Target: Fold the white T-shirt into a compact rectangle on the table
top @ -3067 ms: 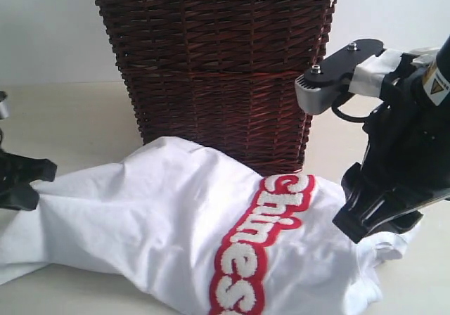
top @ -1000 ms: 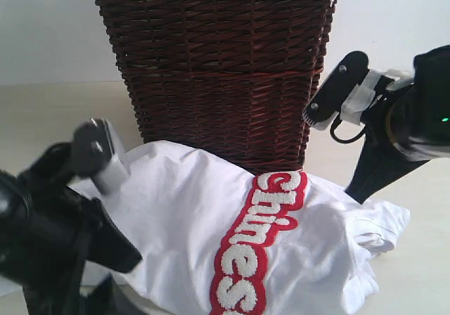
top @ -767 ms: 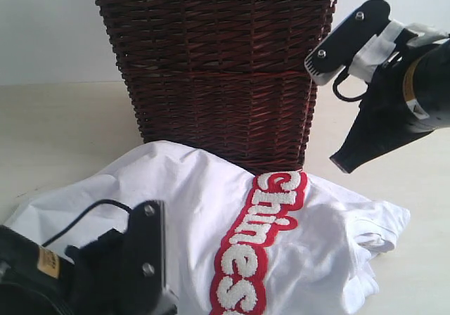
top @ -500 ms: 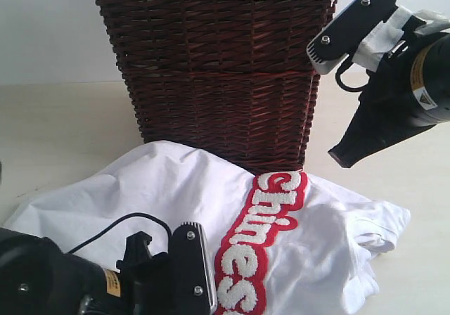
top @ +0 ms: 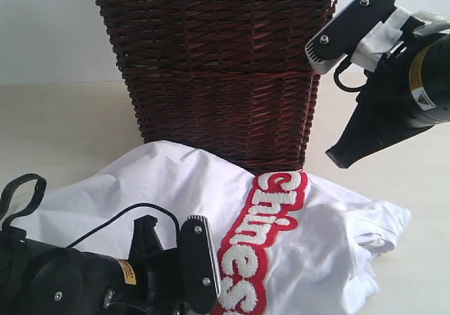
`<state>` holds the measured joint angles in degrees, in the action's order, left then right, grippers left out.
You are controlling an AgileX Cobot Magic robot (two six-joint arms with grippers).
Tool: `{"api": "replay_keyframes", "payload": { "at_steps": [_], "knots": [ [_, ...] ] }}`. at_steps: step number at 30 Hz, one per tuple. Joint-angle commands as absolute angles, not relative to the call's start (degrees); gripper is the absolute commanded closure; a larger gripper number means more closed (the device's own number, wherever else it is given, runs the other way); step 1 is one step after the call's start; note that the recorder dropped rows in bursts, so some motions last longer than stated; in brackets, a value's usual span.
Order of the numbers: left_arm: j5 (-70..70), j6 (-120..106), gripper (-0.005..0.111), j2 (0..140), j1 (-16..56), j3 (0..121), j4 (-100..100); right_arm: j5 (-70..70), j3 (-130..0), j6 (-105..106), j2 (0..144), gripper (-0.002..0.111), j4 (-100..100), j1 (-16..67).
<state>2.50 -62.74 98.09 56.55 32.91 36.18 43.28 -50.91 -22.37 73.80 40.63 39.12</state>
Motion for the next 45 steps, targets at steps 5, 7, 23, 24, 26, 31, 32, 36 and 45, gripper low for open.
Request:
{"api": "replay_keyframes", "payload": {
  "at_steps": [5,7,23,24,26,31,32,36,45],
  "knots": [
    [-0.65,-66.77,0.050,91.25,53.64,34.23,39.28,42.43,-51.30,-22.14,73.40,0.108,40.39,38.98],
    [-0.76,-65.24,0.053,90.45,50.41,34.98,40.86,42.29,-51.30,-22.14,73.40,0.108,40.39,38.98],
    [36.99,-116.97,0.053,91.45,45.68,43.28,99.95,42.92,-51.30,-22.14,73.40,0.108,39.93,38.98],
    [35.77,-119.95,0.053,91.45,47.84,43.28,99.95,43.06,-51.30,-22.14,73.40,0.108,39.93,38.98],
    [34.72,-120.26,0.054,91.45,51.20,43.28,99.95,43.05,-51.30,-22.14,73.40,0.108,39.93,38.98],
    [33.68,-116.12,0.068,91.45,53.83,43.28,99.95,43.05,-51.30,-22.14,73.40,0.108,39.93,38.98],
    [31.44,-114.53,0.070,91.35,53.83,43.28,99.95,43.05,-51.30,-22.14,73.40,0.108,39.93,38.98],
    [16.80,-109.57,0.071,91.35,53.69,43.28,99.95,43.05,-51.30,-22.14,73.40,0.108,39.93,38.98],
    [-17.56,-95.78,0.075,91.35,52.03,41.83,85.28,42.94,-51.30,-22.14,73.40,0.108,39.93,38.98]
  ]
}}
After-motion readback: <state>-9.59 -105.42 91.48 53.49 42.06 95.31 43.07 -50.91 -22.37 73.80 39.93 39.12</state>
